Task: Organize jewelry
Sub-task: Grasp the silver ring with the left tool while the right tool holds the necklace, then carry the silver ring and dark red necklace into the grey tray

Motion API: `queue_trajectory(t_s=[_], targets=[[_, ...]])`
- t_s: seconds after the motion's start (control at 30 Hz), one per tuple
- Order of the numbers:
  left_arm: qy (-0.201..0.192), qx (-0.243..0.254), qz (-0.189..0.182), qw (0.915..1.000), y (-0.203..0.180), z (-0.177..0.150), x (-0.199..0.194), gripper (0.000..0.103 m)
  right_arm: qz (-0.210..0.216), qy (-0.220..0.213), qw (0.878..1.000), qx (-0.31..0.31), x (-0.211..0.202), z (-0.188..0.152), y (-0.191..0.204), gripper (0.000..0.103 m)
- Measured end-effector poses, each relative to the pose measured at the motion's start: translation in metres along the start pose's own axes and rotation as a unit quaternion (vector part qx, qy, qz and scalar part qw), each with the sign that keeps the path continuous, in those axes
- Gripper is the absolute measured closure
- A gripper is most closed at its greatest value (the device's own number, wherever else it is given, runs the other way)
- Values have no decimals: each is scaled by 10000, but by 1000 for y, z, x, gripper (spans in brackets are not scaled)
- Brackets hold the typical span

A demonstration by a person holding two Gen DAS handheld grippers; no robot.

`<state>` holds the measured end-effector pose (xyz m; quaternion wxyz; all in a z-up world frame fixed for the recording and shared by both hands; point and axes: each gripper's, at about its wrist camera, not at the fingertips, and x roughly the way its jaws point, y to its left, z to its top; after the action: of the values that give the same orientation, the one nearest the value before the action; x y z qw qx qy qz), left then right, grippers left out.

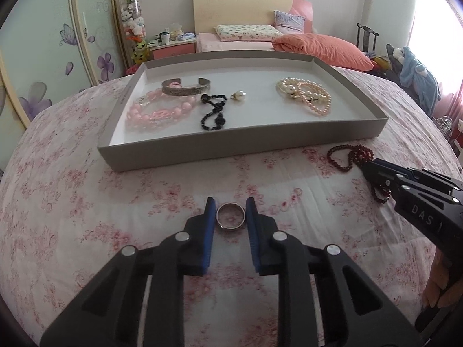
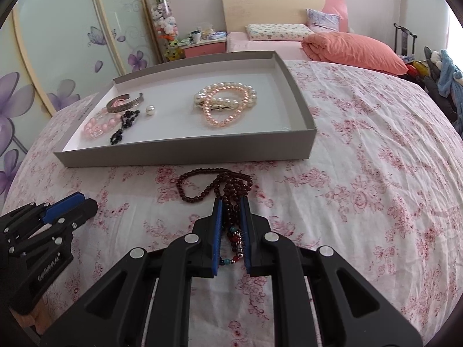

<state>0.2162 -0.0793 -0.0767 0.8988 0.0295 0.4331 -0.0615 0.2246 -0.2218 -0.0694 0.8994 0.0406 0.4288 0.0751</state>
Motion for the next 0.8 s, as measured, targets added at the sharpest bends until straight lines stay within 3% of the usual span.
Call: queue_trajectory(t_s=[0.27, 0.8], targets=[[-23, -320, 119, 9994, 36, -3, -4, 81, 216, 42, 9994, -265, 0, -2, 15, 90], [-30, -365, 65, 9993, 40, -4, -5, 81, 238, 42, 9994, -239, 1, -3, 17, 90]])
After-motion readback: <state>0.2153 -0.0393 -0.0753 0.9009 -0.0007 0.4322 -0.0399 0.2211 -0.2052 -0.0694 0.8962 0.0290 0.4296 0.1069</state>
